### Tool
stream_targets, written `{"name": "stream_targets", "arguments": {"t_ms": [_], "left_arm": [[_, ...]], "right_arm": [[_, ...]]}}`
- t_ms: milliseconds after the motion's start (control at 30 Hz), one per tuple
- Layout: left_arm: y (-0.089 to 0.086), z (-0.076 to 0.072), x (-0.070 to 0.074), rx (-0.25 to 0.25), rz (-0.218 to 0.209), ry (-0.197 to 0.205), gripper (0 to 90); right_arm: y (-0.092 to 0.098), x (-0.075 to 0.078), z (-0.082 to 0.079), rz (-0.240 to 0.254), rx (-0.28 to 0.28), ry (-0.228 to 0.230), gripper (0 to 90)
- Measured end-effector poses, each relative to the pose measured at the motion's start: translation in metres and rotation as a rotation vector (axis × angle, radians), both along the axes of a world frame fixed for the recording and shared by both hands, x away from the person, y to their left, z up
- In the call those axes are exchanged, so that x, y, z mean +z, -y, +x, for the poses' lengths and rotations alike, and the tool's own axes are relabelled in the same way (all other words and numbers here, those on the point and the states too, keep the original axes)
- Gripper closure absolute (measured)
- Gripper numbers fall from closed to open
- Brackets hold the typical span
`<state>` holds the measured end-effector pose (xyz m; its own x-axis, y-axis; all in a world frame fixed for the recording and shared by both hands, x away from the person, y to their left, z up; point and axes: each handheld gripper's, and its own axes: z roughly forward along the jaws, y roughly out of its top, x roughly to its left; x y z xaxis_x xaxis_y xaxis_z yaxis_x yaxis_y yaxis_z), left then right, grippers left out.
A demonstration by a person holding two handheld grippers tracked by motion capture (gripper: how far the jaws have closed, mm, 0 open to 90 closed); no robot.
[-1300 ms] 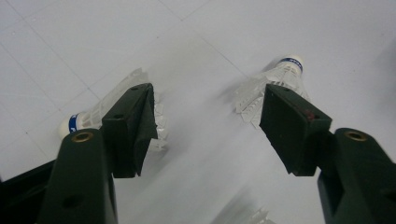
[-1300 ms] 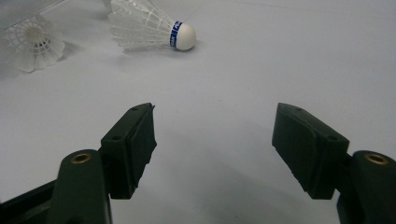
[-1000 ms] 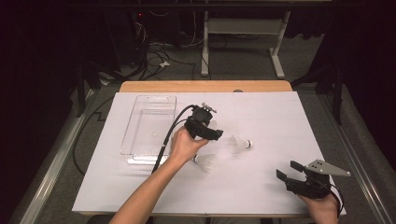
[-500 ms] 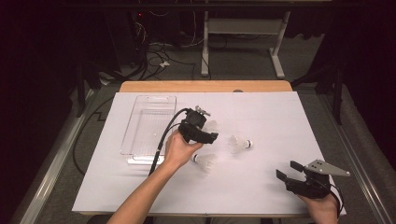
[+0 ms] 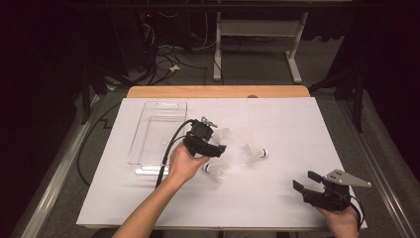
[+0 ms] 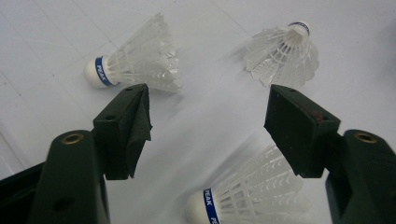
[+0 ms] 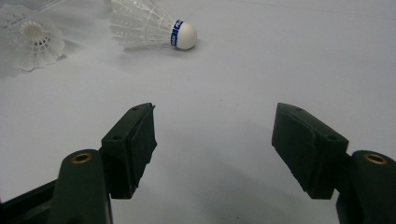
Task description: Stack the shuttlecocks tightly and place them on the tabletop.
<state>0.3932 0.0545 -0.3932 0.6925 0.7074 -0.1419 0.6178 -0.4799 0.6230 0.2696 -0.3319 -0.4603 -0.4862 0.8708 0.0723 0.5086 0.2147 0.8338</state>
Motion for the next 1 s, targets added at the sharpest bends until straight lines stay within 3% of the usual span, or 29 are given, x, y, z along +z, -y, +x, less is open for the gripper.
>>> {"name": "stream_targets", "arguments": {"t_ms": [1000], "left_arm": [[-0.021,-0.024,-0.002,0.015,-0.015,0.029,32.4]], "right_arm": [[0.000,0.000,0.000,0.002,-0.003,-0.005,30.8]]}}
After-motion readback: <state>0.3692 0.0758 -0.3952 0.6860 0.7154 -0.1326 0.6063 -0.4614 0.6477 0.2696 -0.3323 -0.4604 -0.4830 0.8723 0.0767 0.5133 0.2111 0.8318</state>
